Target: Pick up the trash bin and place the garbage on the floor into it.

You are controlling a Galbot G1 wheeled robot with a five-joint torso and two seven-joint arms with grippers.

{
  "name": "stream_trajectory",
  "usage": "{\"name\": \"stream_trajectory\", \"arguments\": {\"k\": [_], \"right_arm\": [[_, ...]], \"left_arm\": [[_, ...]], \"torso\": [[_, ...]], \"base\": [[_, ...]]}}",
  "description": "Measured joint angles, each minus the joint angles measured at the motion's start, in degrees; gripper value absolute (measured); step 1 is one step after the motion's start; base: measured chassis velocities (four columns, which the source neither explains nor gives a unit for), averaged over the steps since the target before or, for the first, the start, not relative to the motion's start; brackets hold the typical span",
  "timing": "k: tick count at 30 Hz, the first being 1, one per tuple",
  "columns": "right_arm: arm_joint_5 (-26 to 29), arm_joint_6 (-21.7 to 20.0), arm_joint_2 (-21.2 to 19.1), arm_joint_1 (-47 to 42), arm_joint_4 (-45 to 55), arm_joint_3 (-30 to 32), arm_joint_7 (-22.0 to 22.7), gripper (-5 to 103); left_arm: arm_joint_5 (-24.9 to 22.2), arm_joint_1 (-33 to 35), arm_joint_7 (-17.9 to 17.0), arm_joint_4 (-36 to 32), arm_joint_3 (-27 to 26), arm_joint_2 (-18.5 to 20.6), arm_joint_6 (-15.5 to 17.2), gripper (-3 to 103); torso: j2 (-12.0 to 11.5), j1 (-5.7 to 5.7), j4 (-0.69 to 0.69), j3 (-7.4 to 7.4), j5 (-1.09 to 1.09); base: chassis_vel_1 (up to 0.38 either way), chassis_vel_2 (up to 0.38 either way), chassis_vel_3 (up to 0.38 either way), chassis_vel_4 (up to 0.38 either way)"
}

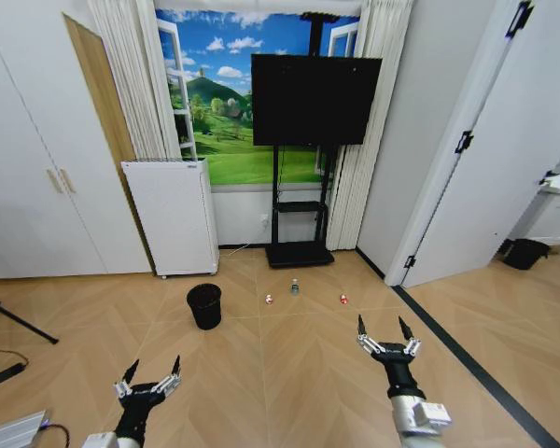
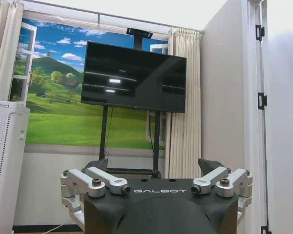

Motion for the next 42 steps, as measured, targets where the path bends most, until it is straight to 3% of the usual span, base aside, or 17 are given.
{"name": "stream_trajectory", "arguments": {"k": [10, 17, 25, 42], "right_arm": [[0.12, -0.26, -0.02, -0.07, 0.00, 0.13, -0.16, 100], [2.05, -3.85, 0.08, -0.34, 0.14, -0.22, -0.66, 100], [2.67, -4.19, -0.22, -0.38, 0.64, 0.08, -1.20, 100], [2.19, -3.57, 0.11, -0.12, -0.34, -0.25, -1.60, 100]], "left_arm": [[0.30, 0.14, 0.00, -0.01, 0.03, 0.07, 0.00, 100], [0.55, 0.74, 0.06, -0.90, -0.30, -0.17, -0.08, 100], [0.56, 0.62, 0.06, -0.74, 0.07, -0.35, -0.14, 100], [0.51, 0.67, 0.07, -0.46, -0.12, -0.24, -0.14, 100]], "torso": [[0.00, 0.00, 0.00, 0.00, 0.00], [0.00, 0.00, 0.01, 0.00, 0.00], [0.01, -0.01, 0.00, -0.01, 0.00], [0.00, 0.00, 0.00, 0.00, 0.00]], "base": [[0.000, 0.000, 0.000, 0.000], [0.000, 0.000, 0.000, 0.000], [-0.022, 0.023, 0.016, -0.019], [-0.214, 0.229, 0.222, -0.222]]}}
